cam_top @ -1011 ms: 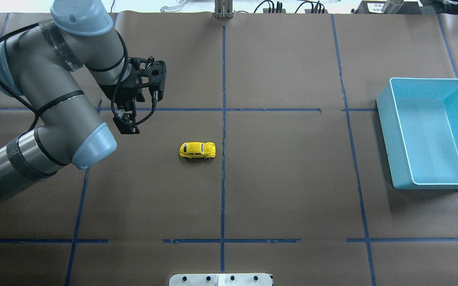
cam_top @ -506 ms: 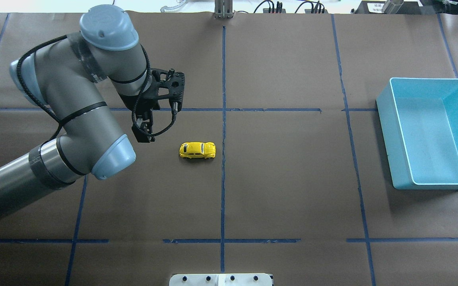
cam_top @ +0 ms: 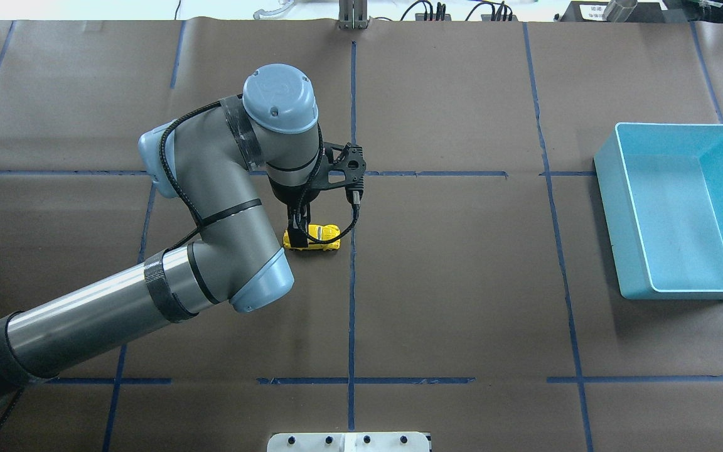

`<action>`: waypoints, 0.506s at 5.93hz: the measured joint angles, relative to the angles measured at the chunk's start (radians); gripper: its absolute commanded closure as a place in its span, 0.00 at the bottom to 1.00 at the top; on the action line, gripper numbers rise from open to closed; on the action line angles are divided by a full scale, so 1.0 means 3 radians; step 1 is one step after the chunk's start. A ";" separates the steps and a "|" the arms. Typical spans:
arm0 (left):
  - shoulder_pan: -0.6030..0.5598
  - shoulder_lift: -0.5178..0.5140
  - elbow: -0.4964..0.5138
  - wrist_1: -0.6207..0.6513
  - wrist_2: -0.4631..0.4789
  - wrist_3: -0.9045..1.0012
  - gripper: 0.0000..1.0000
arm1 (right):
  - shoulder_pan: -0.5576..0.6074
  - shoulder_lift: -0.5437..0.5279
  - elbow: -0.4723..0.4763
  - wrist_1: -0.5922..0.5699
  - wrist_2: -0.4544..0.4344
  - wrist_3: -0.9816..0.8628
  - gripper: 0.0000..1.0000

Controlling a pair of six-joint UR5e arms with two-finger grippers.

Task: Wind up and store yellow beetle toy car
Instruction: 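Press the car down with the left gripper and drag it toward the robot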

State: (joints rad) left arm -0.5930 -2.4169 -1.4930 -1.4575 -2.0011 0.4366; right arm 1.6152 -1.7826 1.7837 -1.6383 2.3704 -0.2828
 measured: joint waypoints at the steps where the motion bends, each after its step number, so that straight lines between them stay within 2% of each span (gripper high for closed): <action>1: 0.0055 -0.0018 0.0066 -0.0038 0.0063 -0.0043 0.00 | 0.0000 -0.0003 -0.0001 0.0000 -0.0004 0.0001 0.00; 3: 0.0087 -0.0057 0.0230 -0.0183 0.0115 -0.0103 0.00 | 0.0000 -0.0002 0.0002 0.0000 -0.0003 0.0000 0.00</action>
State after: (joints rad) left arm -0.5670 -2.4341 -1.4239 -1.5123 -1.9666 0.4058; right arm 1.6153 -1.7831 1.7844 -1.6383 2.3696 -0.2830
